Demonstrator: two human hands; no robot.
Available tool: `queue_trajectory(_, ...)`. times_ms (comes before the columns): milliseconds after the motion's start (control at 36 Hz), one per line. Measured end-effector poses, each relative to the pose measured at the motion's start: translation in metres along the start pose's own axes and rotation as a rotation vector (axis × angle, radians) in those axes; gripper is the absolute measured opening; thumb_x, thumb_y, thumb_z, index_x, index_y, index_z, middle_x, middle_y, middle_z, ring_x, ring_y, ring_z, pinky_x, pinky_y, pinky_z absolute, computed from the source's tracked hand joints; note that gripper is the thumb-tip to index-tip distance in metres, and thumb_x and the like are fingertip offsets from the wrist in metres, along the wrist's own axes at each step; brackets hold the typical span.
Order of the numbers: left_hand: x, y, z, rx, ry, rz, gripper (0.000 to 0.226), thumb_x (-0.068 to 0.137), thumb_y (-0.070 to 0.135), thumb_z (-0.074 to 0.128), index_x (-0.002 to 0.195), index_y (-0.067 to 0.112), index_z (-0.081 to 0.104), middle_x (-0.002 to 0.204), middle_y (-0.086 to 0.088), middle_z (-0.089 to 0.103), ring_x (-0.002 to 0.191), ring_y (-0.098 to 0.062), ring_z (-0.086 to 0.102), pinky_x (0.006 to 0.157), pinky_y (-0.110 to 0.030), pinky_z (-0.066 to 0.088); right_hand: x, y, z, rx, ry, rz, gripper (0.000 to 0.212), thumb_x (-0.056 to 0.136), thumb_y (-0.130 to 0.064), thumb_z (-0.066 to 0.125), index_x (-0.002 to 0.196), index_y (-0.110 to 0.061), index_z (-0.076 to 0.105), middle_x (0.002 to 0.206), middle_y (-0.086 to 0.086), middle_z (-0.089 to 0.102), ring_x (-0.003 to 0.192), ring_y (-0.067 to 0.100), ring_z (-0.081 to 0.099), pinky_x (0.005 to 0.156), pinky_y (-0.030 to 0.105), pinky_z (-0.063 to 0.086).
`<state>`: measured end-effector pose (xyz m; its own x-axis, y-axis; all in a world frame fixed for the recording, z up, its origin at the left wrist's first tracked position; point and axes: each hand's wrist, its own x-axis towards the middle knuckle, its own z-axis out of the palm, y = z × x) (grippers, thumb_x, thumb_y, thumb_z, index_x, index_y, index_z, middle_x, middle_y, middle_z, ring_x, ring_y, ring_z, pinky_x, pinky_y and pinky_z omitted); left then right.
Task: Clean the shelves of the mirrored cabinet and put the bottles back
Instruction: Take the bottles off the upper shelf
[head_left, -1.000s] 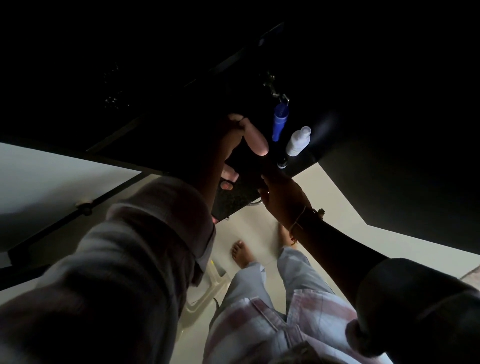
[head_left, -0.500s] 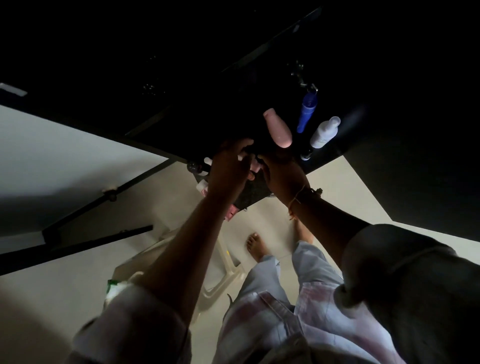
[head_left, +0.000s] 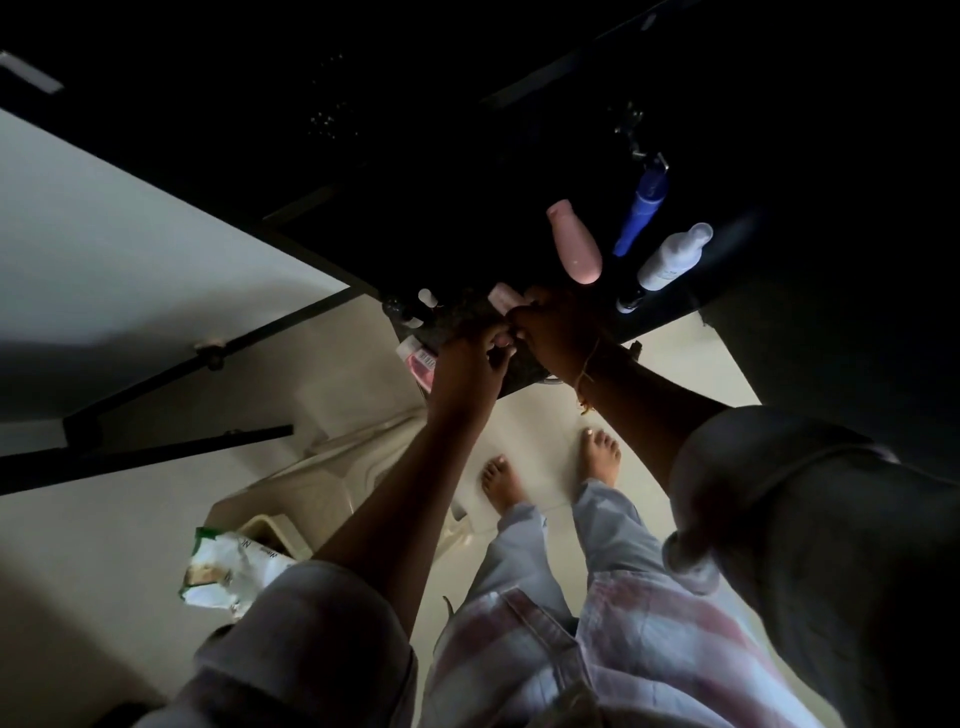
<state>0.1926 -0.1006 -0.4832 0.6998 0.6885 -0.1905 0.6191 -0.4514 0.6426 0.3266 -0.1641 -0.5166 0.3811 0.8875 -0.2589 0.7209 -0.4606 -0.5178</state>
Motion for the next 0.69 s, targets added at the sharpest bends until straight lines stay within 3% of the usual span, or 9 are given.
queue_trajectory(56,0.0,0.002,0.001,0.002,0.012,-0.007,0.012,0.088,0.012,0.067,0.099,0.011,0.071,0.095,0.0,0.074,0.09,-0.014,0.069,0.078,-0.034,0.057,0.0,0.001,0.001,-0.009,0.044,0.067,0.033,0.085,-0.053,0.042,0.087,-0.026,0.061,0.081,-0.006,0.056,0.069,0.007,0.051,0.06,0.015,0.034)
queue_trajectory(111,0.001,0.005,0.002,0.001,0.035,-0.002,0.014,0.09,0.016,0.066,0.102,0.009,0.07,0.098,-0.001,0.074,0.092,-0.014,0.069,0.08,-0.029,0.056,-0.005,0.006,0.005,-0.038,0.038,0.065,0.055,0.086,-0.056,0.024,0.109,-0.023,0.062,0.092,-0.003,0.055,0.077,0.006,0.044,0.059,0.01,0.027)
queue_trajectory(139,0.002,0.007,0.002,-0.015,0.036,-0.01,0.017,0.091,0.017,0.065,0.104,0.008,0.07,0.1,-0.002,0.074,0.094,-0.014,0.069,0.081,-0.027,0.055,-0.009,0.009,0.004,-0.021,0.045,0.118,0.055,0.09,-0.053,0.022,0.116,-0.022,0.06,0.098,0.0,0.058,0.082,0.009,0.045,0.061,0.011,0.024)
queue_trajectory(222,0.008,0.013,0.008,-0.045,0.016,-0.024,0.019,0.092,0.019,0.064,0.107,0.009,0.069,0.103,-0.003,0.073,0.096,-0.014,0.068,0.083,-0.026,0.054,-0.023,0.021,0.006,-0.097,0.111,0.137,0.057,0.094,-0.059,0.024,0.119,-0.022,0.059,0.104,-0.005,0.06,0.091,0.011,0.052,0.07,0.007,0.032)
queue_trajectory(278,0.014,0.02,0.011,-0.044,0.002,-0.021,0.018,0.093,0.02,0.062,0.107,0.011,0.069,0.103,-0.001,0.074,0.096,-0.013,0.069,0.084,-0.026,0.054,-0.034,0.025,0.005,-0.105,0.142,0.204,0.064,0.087,-0.074,0.027,0.115,-0.026,0.06,0.106,-0.008,0.062,0.096,0.012,0.057,0.081,0.016,0.043)
queue_trajectory(306,0.016,0.025,0.013,-0.042,0.002,-0.021,0.018,0.093,0.02,0.062,0.108,0.011,0.068,0.104,-0.001,0.074,0.096,-0.013,0.069,0.084,-0.025,0.053,-0.039,0.026,0.001,-0.1,0.166,0.25,0.058,0.088,-0.07,0.032,0.117,-0.028,0.059,0.108,-0.006,0.061,0.098,0.016,0.058,0.081,0.021,0.045)
queue_trajectory(361,0.022,0.033,0.015,-0.033,0.002,-0.03,0.019,0.093,0.02,0.062,0.109,0.012,0.068,0.105,-0.003,0.073,0.096,-0.015,0.068,0.083,-0.027,0.052,-0.053,0.025,-0.006,-0.172,0.236,0.212,0.038,0.095,-0.043,0.046,0.129,-0.027,0.052,0.114,0.003,0.059,0.095,0.029,0.058,0.071,0.033,0.048)
queue_trajectory(417,0.027,0.04,0.019,-0.009,0.006,-0.032,0.018,0.094,0.022,0.061,0.108,0.013,0.068,0.105,-0.002,0.072,0.096,-0.015,0.067,0.08,-0.025,0.05,-0.06,0.028,-0.014,-0.262,0.269,0.155,0.043,0.092,-0.023,0.054,0.134,-0.025,0.049,0.115,0.011,0.058,0.086,0.037,0.059,0.059,0.037,0.05)
queue_trajectory(694,0.047,0.051,0.041,0.031,-0.037,-0.048,0.022,0.095,0.023,0.057,0.113,0.014,0.064,0.107,-0.004,0.071,0.098,-0.02,0.068,0.085,-0.033,0.053,-0.064,0.024,-0.033,-0.422,0.103,0.176,0.035,0.089,-0.016,0.046,0.122,-0.021,0.055,0.131,0.006,0.046,0.088,0.032,0.054,0.047,0.031,0.036)
